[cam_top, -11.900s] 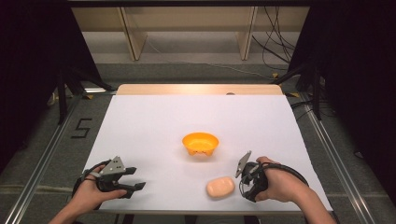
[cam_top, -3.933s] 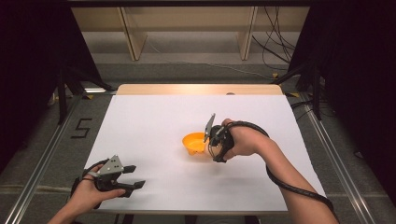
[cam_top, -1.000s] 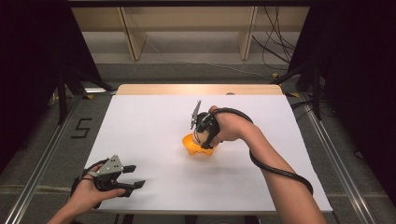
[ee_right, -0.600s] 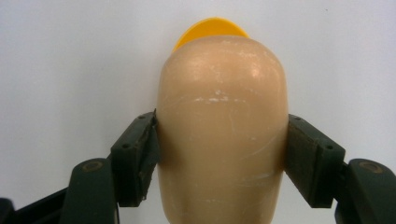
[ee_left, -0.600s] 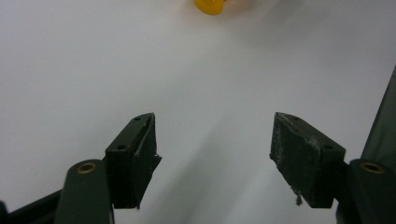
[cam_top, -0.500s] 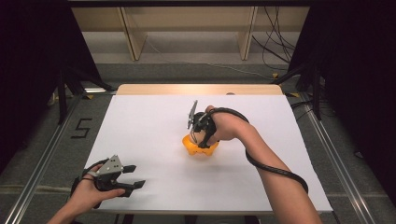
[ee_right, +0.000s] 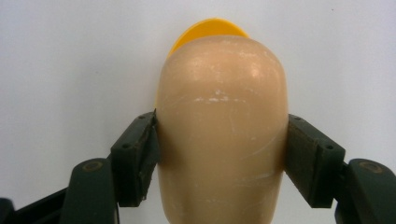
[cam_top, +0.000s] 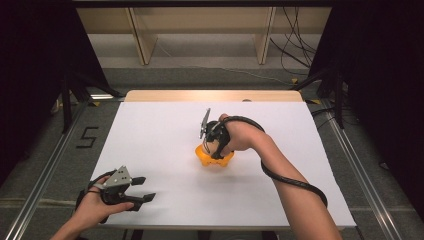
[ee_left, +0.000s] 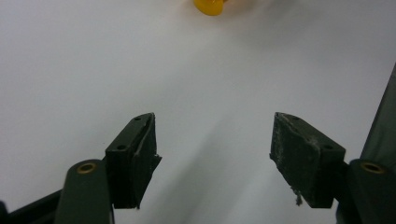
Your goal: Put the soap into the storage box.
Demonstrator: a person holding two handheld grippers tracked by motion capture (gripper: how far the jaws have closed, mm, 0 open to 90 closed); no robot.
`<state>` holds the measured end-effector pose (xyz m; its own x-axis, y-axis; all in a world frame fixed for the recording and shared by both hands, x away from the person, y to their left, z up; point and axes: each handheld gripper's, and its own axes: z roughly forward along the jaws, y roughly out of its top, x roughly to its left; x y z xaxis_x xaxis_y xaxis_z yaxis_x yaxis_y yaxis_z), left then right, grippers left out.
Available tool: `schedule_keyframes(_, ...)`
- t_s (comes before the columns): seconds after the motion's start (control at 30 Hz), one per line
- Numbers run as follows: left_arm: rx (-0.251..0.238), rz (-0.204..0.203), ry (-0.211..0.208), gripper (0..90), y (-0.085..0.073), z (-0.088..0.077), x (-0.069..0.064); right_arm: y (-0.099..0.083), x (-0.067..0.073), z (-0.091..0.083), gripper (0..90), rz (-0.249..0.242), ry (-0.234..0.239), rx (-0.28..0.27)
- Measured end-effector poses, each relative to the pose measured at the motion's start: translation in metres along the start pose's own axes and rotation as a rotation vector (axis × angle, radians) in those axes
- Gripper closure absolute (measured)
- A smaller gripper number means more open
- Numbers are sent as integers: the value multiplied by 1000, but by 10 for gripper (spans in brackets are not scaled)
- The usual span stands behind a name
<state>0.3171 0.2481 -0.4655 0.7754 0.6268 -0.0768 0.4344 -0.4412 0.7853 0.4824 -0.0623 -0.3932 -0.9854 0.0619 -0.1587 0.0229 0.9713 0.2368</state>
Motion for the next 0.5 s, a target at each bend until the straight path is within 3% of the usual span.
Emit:
schedule_keyframes(0.03, -1, 13, 0, 314, 0, 0, 1, 0, 0, 0, 338, -7, 1, -1)
schedule_keyframes(0.07, -1, 26, 0, 314, 1, 0, 1, 1, 1, 1, 338, 15, 4, 4)
schedule_keyframes(0.1, -1, 25, 0, 314, 1, 0, 1, 2, -1, 1, 338, -12, 3, 0)
schedule_keyframes(0.17, -1, 25, -1, 314, 1, 0, 2, 2, -1, 2, 338, -19, 4, -3)
schedule_keyframes(0.2, -1, 24, -1, 314, 0, 0, 2, 3, 1, 1, 338, 13, 7, 4)
schedule_keyframes(0.23, -1, 24, -1, 314, 0, 0, 2, 2, -1, 2, 338, -17, 1, -3)
schedule_keyframes(0.3, -1, 25, -1, 314, 1, 0, 2, 3, -2, 4, 338, -21, 8, 0)
schedule_keyframes(0.4, -3, 23, -2, 314, 1, 0, 1, 3, 1, 4, 338, 30, 12, 15)
schedule_keyframes(0.47, -2, 24, -3, 314, 1, 0, 2, 3, -2, 6, 338, 0, 12, 4)
schedule_keyframes(0.5, -4, 22, -3, 314, 1, 0, 1, 3, 0, 6, 338, 17, 9, 12)
